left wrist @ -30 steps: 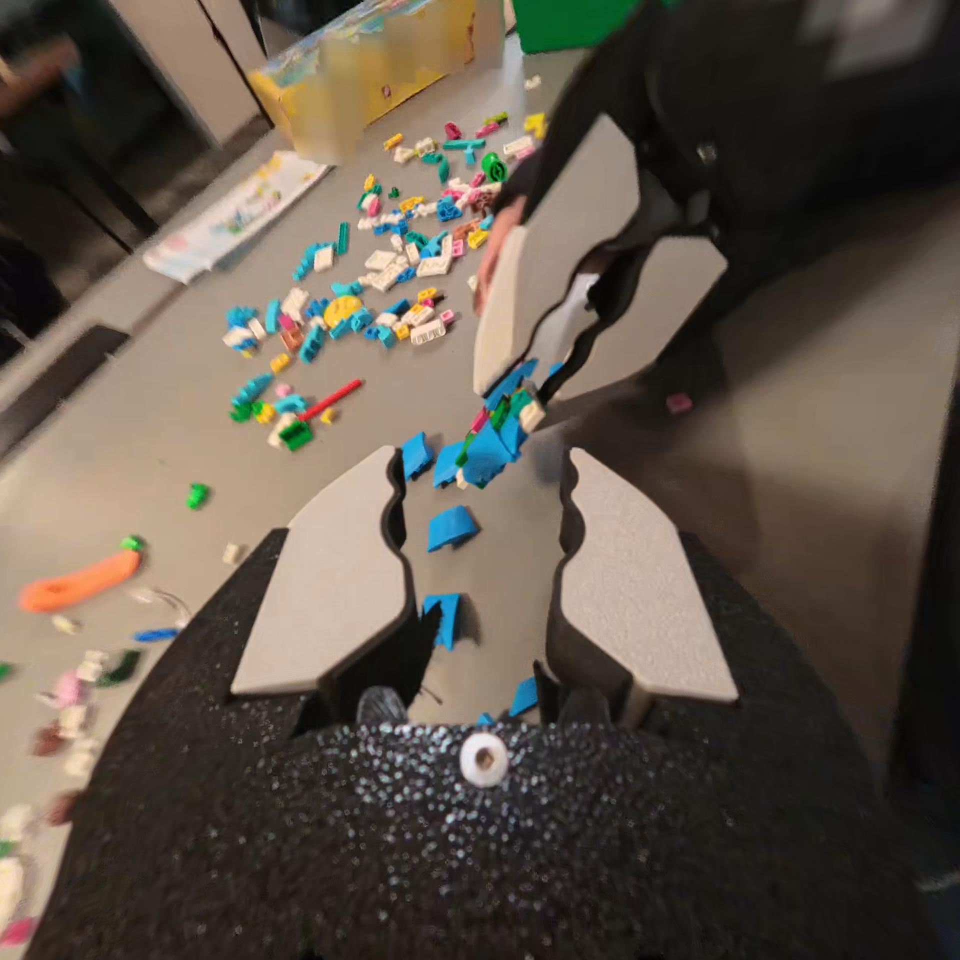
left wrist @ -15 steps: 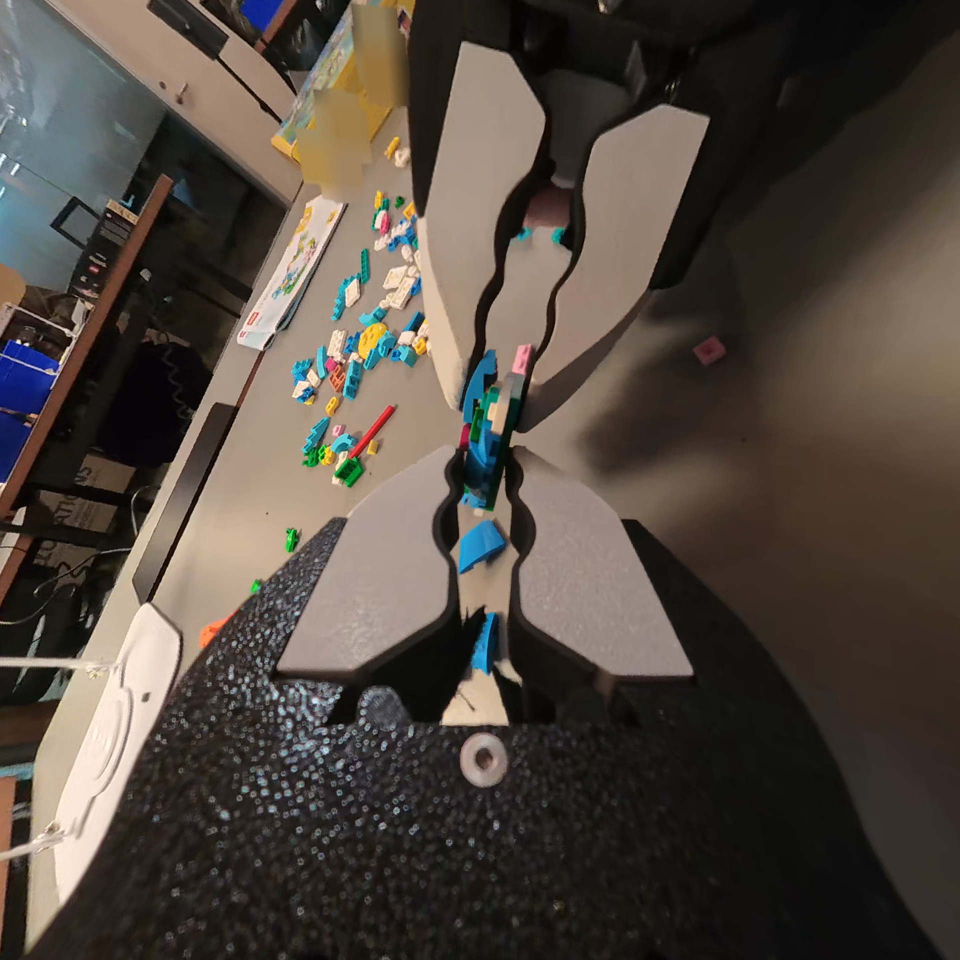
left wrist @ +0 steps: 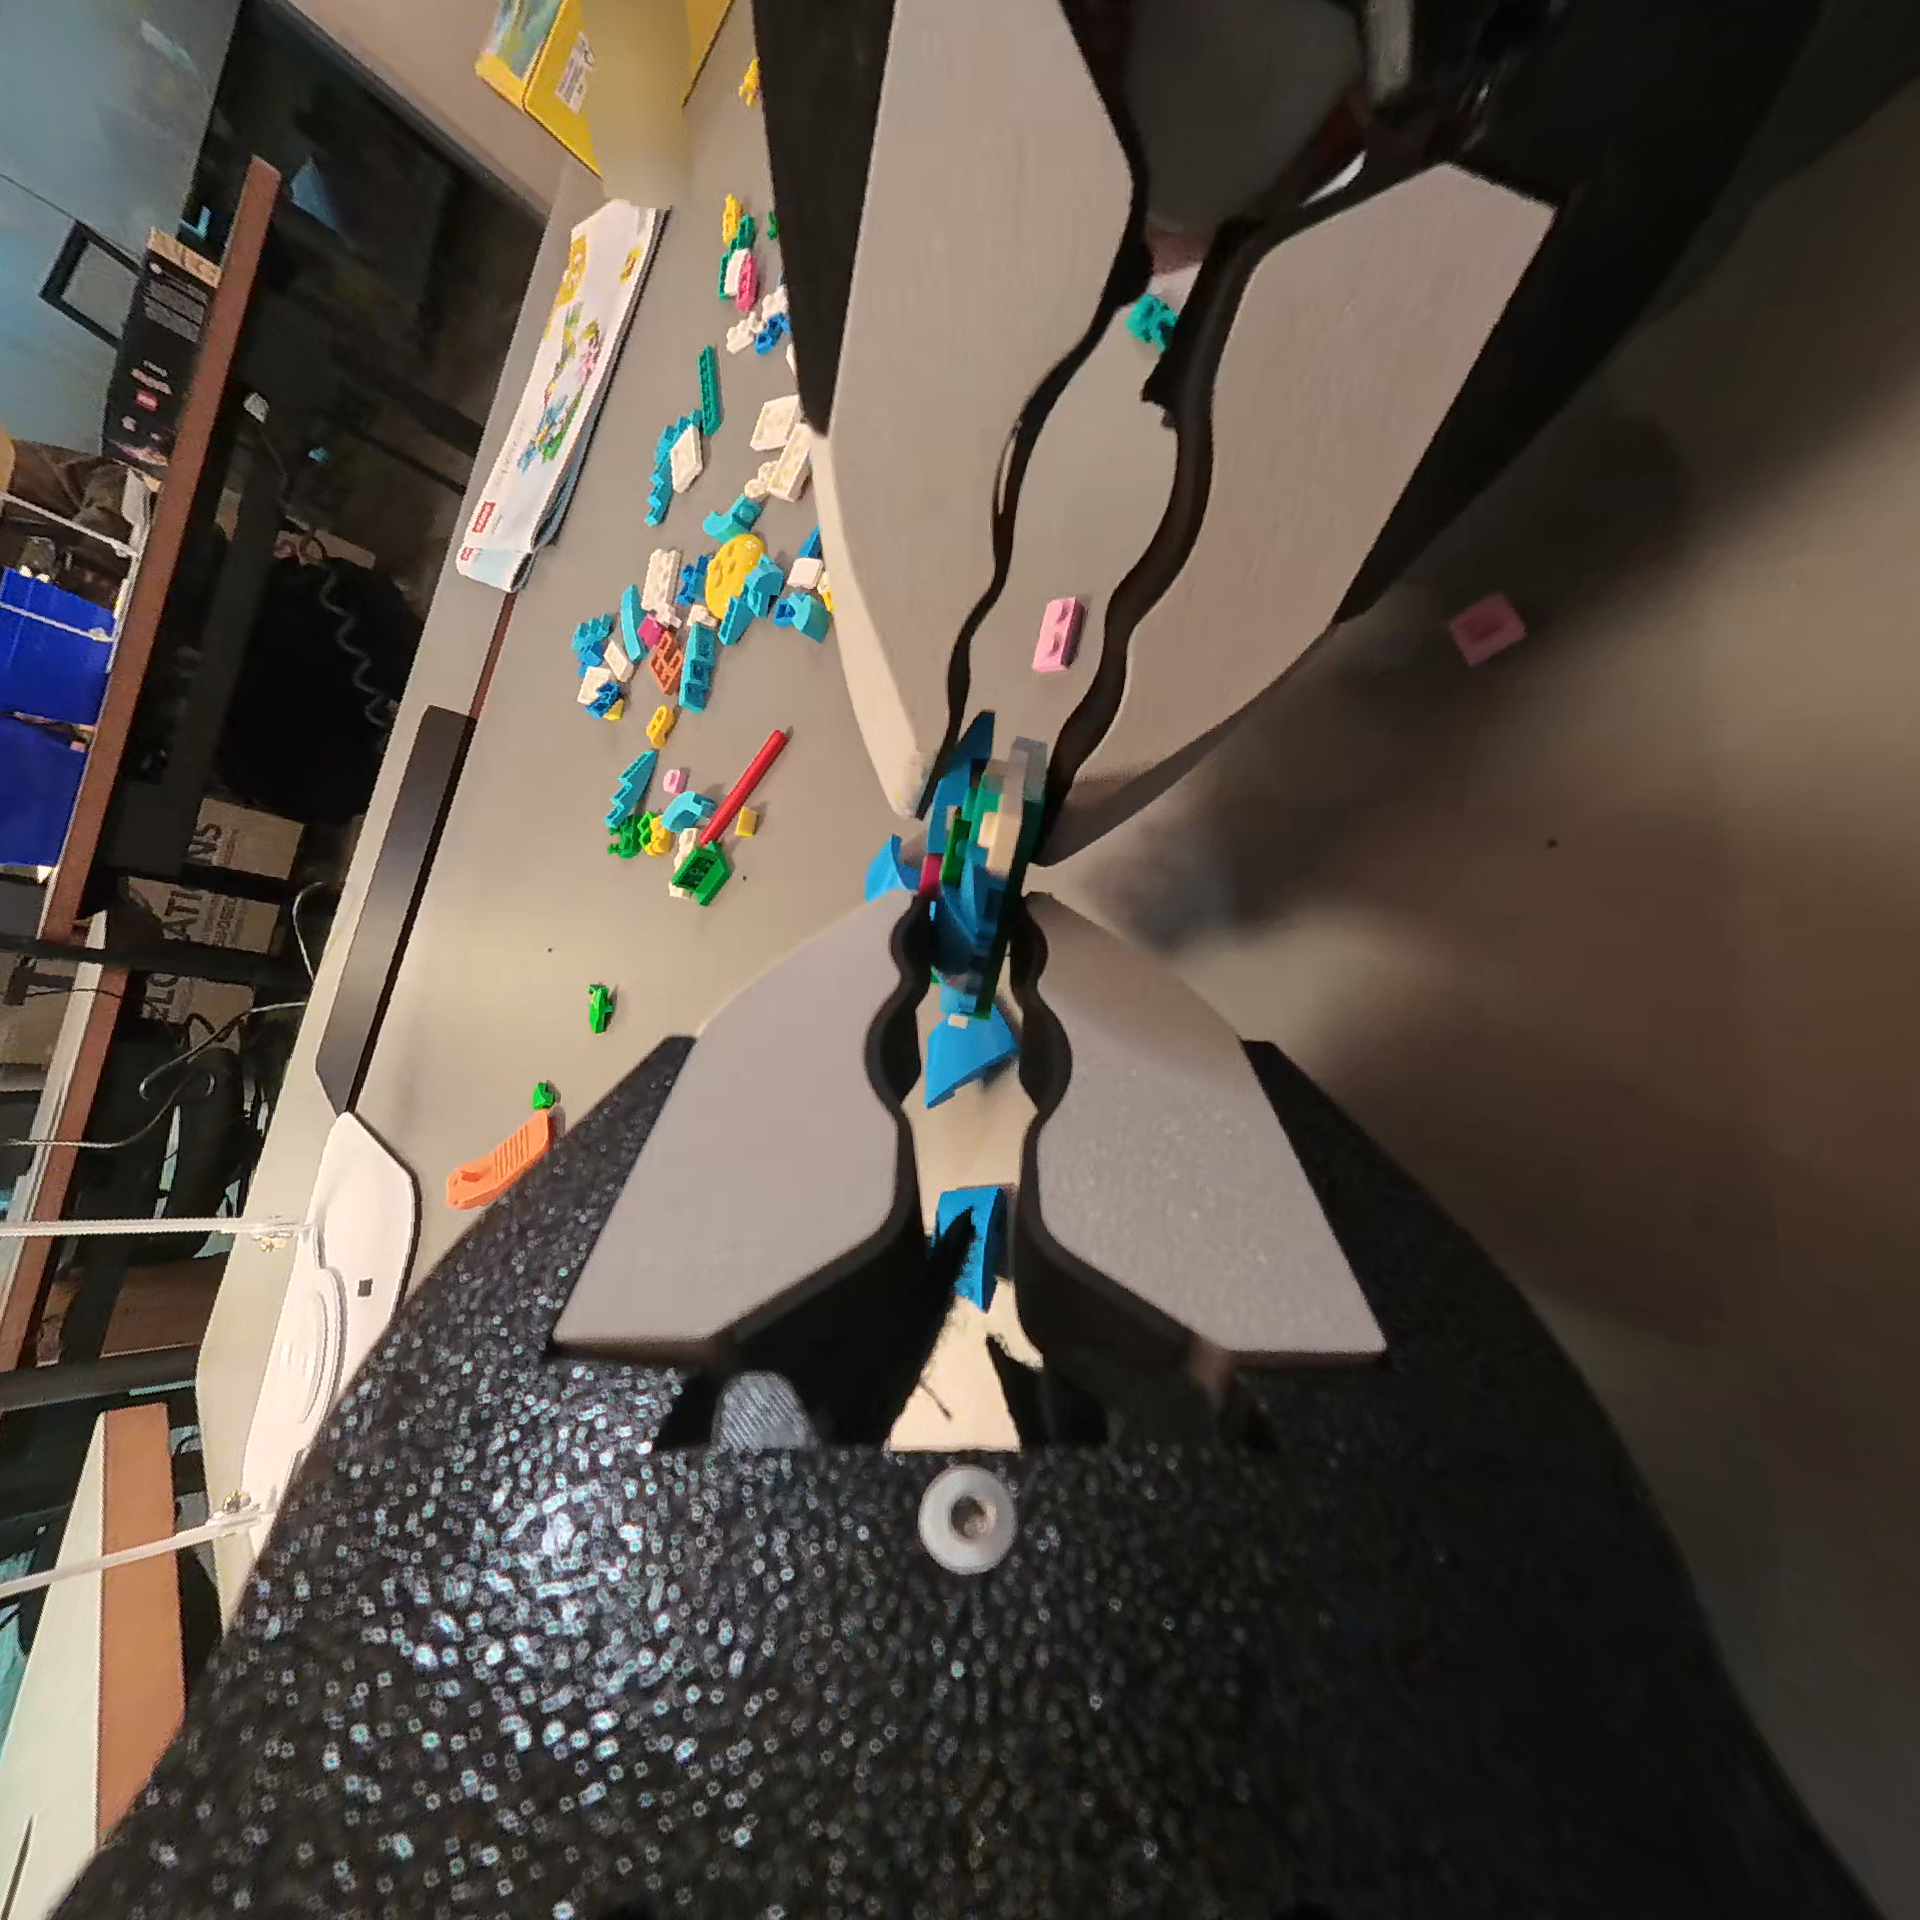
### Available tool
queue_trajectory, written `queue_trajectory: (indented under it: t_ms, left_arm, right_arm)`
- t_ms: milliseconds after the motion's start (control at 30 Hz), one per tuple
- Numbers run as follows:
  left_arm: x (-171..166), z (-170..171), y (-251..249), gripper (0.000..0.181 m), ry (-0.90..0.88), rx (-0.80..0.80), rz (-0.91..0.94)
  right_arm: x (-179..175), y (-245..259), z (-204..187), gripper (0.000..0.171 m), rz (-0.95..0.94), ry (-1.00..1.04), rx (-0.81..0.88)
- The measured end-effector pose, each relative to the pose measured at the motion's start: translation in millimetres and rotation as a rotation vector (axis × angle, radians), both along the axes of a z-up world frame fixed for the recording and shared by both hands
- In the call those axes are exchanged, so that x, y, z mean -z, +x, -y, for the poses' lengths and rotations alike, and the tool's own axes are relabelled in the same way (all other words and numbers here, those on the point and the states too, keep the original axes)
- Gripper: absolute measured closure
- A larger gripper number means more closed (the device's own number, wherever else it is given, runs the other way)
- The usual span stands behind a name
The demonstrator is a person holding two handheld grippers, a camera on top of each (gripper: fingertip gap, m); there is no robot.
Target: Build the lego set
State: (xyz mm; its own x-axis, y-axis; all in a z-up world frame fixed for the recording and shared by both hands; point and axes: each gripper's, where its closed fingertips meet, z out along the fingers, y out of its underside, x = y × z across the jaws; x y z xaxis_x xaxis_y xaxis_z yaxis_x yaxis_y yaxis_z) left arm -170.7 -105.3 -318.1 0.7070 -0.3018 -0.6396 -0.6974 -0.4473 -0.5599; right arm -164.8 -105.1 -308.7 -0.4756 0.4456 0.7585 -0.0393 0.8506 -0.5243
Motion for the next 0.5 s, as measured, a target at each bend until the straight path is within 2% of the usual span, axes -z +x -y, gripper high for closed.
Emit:
queue_trajectory:
  t_ms: [33,233,500]
  left_arm:
    - [0.1,0.0,-0.4,0.167,-0.001,-0.002,-0.003]
    - [-0.8,-1.5,-2.5,0.167,-0.001,-0.007,-0.020]
    - [5.7,-2.4,-0.6,0.168,-0.042,-0.026,0.025]
  right_arm:
    - [0.2,-0.3,-0.2,0.155,0.001,0.003,0.010]
    - [0.2,-2.0,-2.5,0.156,0.005,-0.069,0.082]
    - [6.8,-2.3,-3.8,0.154,-0.017,0.111,0.069]
